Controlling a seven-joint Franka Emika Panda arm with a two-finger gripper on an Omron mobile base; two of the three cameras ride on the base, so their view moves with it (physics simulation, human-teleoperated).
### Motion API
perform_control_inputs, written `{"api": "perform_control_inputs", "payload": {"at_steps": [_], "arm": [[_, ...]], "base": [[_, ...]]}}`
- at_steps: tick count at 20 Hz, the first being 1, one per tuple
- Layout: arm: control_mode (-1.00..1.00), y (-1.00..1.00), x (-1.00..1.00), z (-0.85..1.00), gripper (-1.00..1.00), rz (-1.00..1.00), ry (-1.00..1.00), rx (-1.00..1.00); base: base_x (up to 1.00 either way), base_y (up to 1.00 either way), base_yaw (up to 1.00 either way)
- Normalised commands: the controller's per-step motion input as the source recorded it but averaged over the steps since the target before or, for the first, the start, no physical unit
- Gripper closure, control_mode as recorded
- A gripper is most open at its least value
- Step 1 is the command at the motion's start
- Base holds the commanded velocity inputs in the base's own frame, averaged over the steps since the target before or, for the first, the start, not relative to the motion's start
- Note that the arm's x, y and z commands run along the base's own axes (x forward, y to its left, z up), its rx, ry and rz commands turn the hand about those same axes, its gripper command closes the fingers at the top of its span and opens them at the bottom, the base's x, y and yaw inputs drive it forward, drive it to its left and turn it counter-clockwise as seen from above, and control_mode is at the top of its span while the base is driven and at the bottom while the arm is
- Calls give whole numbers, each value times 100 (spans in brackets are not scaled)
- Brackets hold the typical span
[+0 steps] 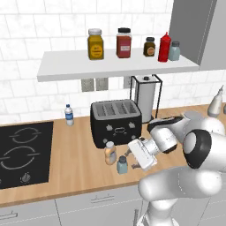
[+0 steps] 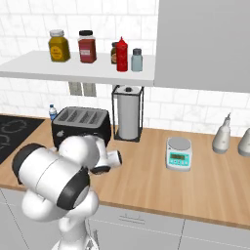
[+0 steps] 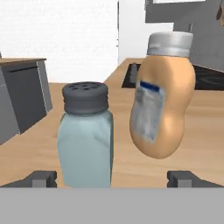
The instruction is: Put the shaker and condiment bottle from the counter next to their counterparts in the cabinet.
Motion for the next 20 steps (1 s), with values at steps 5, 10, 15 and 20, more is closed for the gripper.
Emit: {"api": "perform_control_inputs", "payload": {"at_steps": [5,10,15,20], "arm": [[-100,14,-3,0,-100,0,1,4],[-100,21,-34,-7,-100,0,0,1],[-100,26,-45,-2,-100,0,-1,0],[-100,26,-12,0,-100,-8,-1,3]], "base": [[0,0,0],[0,0,0],[0,0,0],[0,0,0]]}}
